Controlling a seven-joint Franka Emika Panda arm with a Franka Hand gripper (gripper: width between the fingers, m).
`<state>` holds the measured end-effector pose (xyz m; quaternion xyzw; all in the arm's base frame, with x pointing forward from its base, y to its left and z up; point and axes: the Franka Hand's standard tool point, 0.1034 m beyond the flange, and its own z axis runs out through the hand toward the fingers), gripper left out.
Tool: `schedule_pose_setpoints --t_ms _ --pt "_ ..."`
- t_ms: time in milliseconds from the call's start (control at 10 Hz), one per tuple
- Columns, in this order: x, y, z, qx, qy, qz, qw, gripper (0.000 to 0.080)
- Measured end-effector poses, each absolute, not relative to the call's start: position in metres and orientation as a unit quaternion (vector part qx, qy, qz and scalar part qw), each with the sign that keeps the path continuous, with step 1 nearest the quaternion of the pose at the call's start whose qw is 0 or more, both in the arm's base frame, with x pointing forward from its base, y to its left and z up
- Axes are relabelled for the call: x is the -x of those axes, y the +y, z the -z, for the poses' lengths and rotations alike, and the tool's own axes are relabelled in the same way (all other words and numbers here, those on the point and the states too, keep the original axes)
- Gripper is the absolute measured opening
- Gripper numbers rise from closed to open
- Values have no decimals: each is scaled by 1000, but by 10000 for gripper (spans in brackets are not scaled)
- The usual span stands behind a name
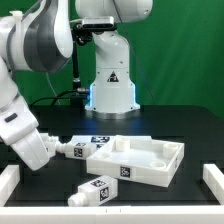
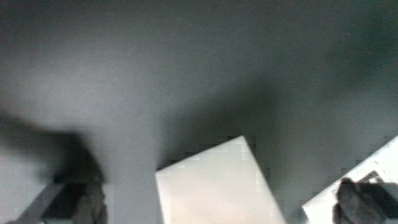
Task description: Assemble one leg
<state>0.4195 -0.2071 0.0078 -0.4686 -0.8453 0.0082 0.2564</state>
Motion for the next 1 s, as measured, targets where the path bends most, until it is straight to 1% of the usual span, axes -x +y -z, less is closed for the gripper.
schedule_pose_setpoints --t_ms 100,200,400,500,600,800,900,1000 --pt "-422 -207 -11 470 -846 -6 253 649" --pt "-430 -209 -30 477 -846 -2 238 649" --pt "-430 -199 -64 511 -830 -10 222 649" --pt "-428 -186 -79 527 -822 -17 215 649" --pt "-425 -169 -84 570 -793 -34 213 649" --pt "-434 -130 -85 620 -754 -60 210 649" --pt "-439 -115 -86 631 -745 -67 205 649" --pt "-440 -108 -84 636 -740 -71 206 649"
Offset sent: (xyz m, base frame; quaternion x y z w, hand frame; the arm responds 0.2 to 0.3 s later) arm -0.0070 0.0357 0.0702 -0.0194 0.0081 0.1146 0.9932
